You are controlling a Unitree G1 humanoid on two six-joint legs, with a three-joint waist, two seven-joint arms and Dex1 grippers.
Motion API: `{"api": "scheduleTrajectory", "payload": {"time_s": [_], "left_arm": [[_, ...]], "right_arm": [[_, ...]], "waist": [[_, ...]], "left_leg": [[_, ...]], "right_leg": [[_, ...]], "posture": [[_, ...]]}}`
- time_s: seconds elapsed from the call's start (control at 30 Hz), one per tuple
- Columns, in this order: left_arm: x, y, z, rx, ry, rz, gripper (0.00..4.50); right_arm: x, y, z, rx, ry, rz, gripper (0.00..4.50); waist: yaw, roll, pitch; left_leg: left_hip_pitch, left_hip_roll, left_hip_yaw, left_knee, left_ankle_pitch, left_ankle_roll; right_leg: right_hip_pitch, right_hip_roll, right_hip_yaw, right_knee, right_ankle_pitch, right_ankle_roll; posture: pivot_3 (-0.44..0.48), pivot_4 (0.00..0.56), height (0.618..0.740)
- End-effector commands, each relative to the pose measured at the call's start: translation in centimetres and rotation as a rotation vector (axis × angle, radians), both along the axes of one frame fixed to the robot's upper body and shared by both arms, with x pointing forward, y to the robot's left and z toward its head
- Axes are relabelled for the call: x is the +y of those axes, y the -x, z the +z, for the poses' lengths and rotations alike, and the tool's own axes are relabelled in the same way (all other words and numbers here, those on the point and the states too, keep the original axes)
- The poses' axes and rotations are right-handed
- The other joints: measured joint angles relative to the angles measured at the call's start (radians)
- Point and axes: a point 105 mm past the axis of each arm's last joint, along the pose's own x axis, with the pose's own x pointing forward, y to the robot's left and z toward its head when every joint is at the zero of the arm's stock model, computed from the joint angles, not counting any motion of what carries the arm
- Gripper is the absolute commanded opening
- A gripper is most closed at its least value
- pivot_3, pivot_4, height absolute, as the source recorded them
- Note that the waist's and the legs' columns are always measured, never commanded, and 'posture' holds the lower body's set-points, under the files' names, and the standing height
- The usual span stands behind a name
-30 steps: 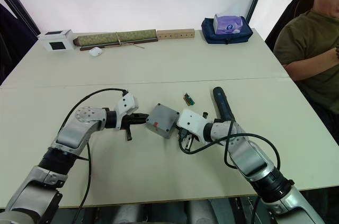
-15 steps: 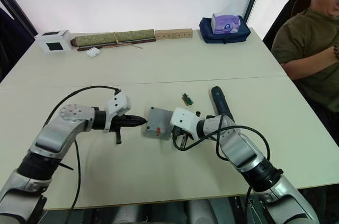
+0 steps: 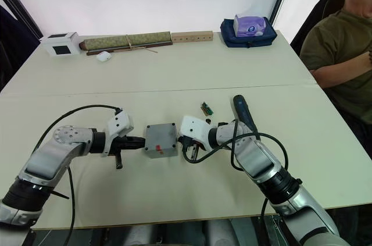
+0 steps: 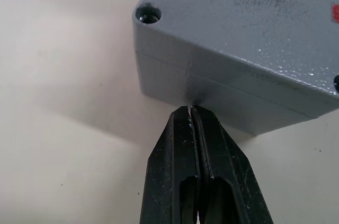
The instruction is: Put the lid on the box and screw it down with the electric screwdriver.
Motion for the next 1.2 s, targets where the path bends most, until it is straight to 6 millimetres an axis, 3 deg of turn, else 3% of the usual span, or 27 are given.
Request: {"api": "scheduleTrajectory", "payload": {"time_s": [0.03,0.33,0.5,0.63,0.83,0.97,1.03,1.2], "left_arm": [[-0.9,0.1,1.3,-0.059,0.036,-0.035,0.00],[0.5,1.0,1.3,-0.039,0.013,-0.044,0.00],[3.0,3.3,2.3,0.004,0.012,-0.064,0.00],[2.7,4.6,4.2,-0.022,0.046,-0.125,0.00],[0.6,4.8,8.5,-0.096,0.157,-0.212,0.00],[-0.1,4.6,9.4,-0.115,0.175,-0.227,0.00],[-0.7,4.5,10.1,-0.135,0.188,-0.255,0.00],[-1.6,4.4,10.6,-0.158,0.192,-0.292,0.00]], "right_arm": [[1.6,1.2,1.2,-0.025,-0.023,0.113,0.01],[-0.5,0.4,1.5,-0.070,0.020,0.064,0.01],[-4.4,0.8,4.6,-0.124,-0.107,-0.095,0.01],[-6.9,1.7,5.9,-0.102,-0.192,-0.227,0.01],[-9.7,2.2,4.9,0.000,-0.230,-0.429,2.01],[-9.8,2.6,4.1,0.044,-0.233,-0.447,3.75],[-9.9,2.2,3.8,0.092,-0.301,-0.507,4.41],[-10.5,1.3,2.3,0.131,-0.327,-0.635,4.41]], "waist": [[0.001,0.000,0.000],[0.001,0.000,0.000],[0.004,0.000,0.001],[0.009,0.000,0.004],[0.008,-0.001,0.005],[0.000,0.000,0.006],[-0.003,0.000,0.006],[0.002,0.001,0.007]], "left_leg": [[0.000,0.000,0.000,0.000,0.000,0.000],[0.000,0.000,0.000,0.000,0.000,0.000],[-0.001,0.000,0.000,0.000,0.000,0.000],[-0.001,0.000,0.000,-0.001,0.000,0.000],[-0.001,0.000,0.000,-0.001,0.000,0.000],[-0.001,0.000,0.001,-0.001,0.000,0.000],[0.000,0.000,0.002,-0.001,0.000,0.000],[0.000,0.000,0.000,-0.002,0.000,0.000]], "right_leg": [[0.000,0.000,0.000,0.000,0.000,0.000],[0.000,0.000,0.000,0.000,0.000,0.000],[-0.001,-0.001,0.000,-0.001,-0.001,-0.001],[-0.001,-0.002,-0.001,-0.001,-0.001,-0.002],[0.000,-0.002,-0.001,-0.003,-0.001,-0.003],[0.000,-0.001,0.000,-0.003,-0.001,-0.002],[0.000,-0.001,0.001,-0.002,-0.001,-0.002],[0.000,0.000,0.000,-0.002,-0.001,-0.002]], "posture": [[0.000,0.150,0.740],[0.000,0.150,0.740],[0.000,0.150,0.740],[0.000,0.150,0.740],[0.000,0.150,0.740],[0.000,0.150,0.740],[0.000,0.150,0.740],[0.000,0.150,0.740]]}}
